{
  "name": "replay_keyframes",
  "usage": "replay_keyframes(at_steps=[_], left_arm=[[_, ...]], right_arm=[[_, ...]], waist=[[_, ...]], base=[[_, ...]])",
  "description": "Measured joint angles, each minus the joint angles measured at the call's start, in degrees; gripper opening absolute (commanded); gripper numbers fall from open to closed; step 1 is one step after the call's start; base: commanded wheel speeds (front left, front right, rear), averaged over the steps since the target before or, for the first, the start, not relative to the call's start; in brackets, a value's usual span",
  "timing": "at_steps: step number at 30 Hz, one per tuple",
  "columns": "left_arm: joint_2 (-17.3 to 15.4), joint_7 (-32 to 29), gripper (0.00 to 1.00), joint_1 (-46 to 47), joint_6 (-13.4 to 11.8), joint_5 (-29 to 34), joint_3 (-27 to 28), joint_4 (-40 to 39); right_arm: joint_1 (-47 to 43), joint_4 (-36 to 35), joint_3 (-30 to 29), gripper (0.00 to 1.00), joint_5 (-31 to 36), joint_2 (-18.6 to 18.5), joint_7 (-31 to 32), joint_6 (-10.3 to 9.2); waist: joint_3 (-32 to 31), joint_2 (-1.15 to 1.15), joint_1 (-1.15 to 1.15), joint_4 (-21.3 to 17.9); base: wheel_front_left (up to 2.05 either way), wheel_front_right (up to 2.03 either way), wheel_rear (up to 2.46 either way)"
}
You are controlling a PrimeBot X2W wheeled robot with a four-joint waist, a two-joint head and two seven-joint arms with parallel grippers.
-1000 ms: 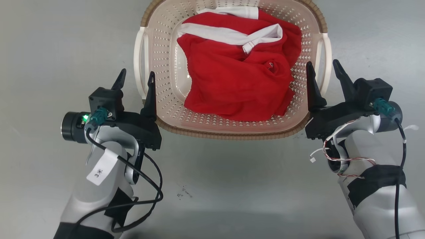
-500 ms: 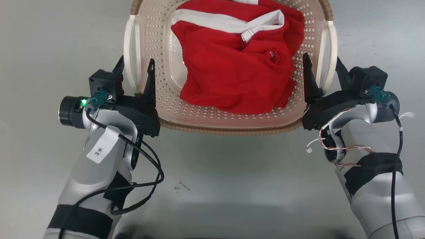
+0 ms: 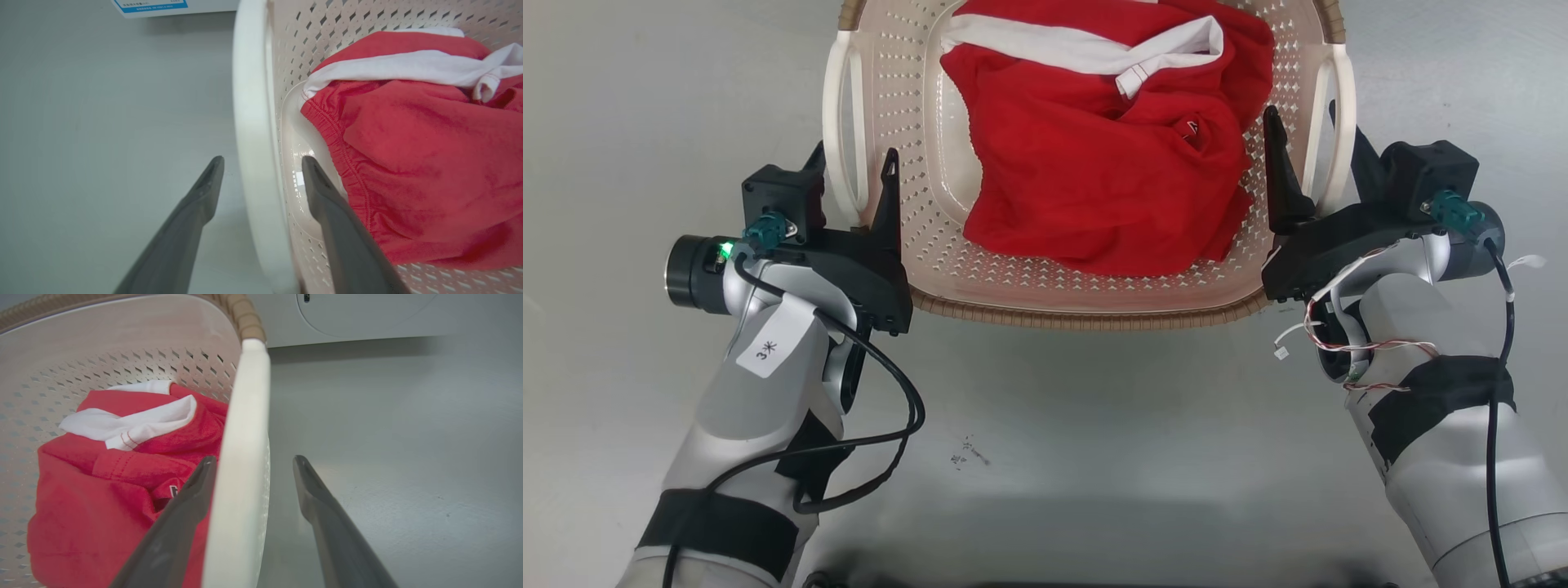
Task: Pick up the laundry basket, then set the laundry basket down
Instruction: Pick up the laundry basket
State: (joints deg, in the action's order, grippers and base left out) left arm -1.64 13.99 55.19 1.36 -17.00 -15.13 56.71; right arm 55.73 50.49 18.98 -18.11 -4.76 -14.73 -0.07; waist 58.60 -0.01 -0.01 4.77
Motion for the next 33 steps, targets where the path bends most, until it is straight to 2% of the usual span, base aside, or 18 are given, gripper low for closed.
replay_keyframes(at_steps=[1, 2, 3, 4, 5, 6, 24, 33], left_arm=[[0.03, 0.0, 0.46, 0.1, 0.19, -0.08, -0.14, 0.32], [0.03, 0.0, 0.46, 0.1, 0.19, -0.08, -0.14, 0.32], [0.07, 0.0, 0.31, 0.18, 0.22, -0.1, -0.26, 0.59], [0.07, 0.0, 0.15, 0.31, 0.23, -0.15, -0.4, 0.85], [0.09, 0.01, 0.01, 0.62, 0.33, -0.19, -0.57, 1.19], [0.38, 0.08, 0.0, 0.95, 0.67, -0.3, -0.7, 1.4], [0.03, 0.22, 0.0, 0.56, 0.71, -5.34, -6.21, 4.14], [0.21, 0.22, 0.0, -3.39, 0.71, -8.45, -8.38, 5.5]], right_arm=[[0.06, 0.04, 0.34, 0.44, -0.21, -0.09, 0.0, 0.0], [0.06, 0.04, 0.34, 0.36, -0.21, -0.09, 0.0, 0.0], [0.1, 0.13, 0.68, 0.26, -0.32, -0.18, -0.01, 0.0], [0.14, 0.2, 1.07, 0.21, -0.7, -0.22, -0.02, -0.01], [0.15, 0.22, 1.57, 0.07, -0.92, -0.16, -0.07, -0.01], [0.19, 0.24, 1.85, 0.0, -1.27, 0.19, -0.07, -0.46], [0.7, 3.91, 8.36, 0.0, -8.53, 0.09, 0.0, -2.98], [-2.59, 6.88, 10.42, 0.0, -11.66, 0.55, 0.0, -2.76]], waist=[[0.02, 0.0, 0.0, 0.04], [0.02, 0.0, 0.0, 0.04], [0.04, 0.0, 0.0, 0.09], [0.05, 0.0, 0.0, 0.14], [0.06, 0.0, 0.0, 0.19], [0.06, 0.0, 0.0, 0.24], [-3.63, 0.01, 0.02, -0.18], [-8.53, 0.01, 0.02, -0.6]], base=[[0.0, 0.0, 0.0], [0.0, 0.0, 0.0], [0.0, 0.0, 0.0], [0.0, 0.0, 0.0], [0.0, 0.0, 0.0], [0.0, 0.0, 0.0], [0.0, 0.0, 0.0], [0.0, 0.0, 0.0]])
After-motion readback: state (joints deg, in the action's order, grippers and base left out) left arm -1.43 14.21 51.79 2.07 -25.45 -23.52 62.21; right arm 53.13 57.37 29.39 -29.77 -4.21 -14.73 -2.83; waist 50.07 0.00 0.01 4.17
